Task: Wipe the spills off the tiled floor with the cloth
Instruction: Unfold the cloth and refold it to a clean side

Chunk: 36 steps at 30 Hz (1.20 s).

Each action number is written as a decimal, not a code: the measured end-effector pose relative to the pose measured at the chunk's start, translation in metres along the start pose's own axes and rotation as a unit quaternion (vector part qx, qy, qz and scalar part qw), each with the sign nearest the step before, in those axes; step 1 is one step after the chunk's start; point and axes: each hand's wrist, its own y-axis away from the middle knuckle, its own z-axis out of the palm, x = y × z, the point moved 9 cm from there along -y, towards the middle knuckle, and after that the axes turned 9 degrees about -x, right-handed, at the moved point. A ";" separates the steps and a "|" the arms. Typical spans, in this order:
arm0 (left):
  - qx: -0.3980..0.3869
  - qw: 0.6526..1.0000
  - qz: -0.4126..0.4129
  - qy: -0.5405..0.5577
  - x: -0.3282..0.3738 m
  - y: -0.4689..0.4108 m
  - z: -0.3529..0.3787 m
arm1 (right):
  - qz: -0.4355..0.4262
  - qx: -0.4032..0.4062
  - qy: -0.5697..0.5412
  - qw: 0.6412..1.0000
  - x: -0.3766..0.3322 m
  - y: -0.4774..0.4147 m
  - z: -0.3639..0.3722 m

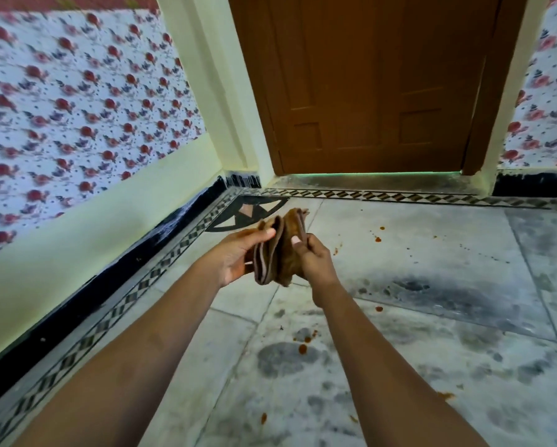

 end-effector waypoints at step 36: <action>0.121 0.969 -0.053 -0.208 -0.060 -0.084 -0.011 | 0.103 0.165 0.170 0.966 -0.040 0.038 -0.114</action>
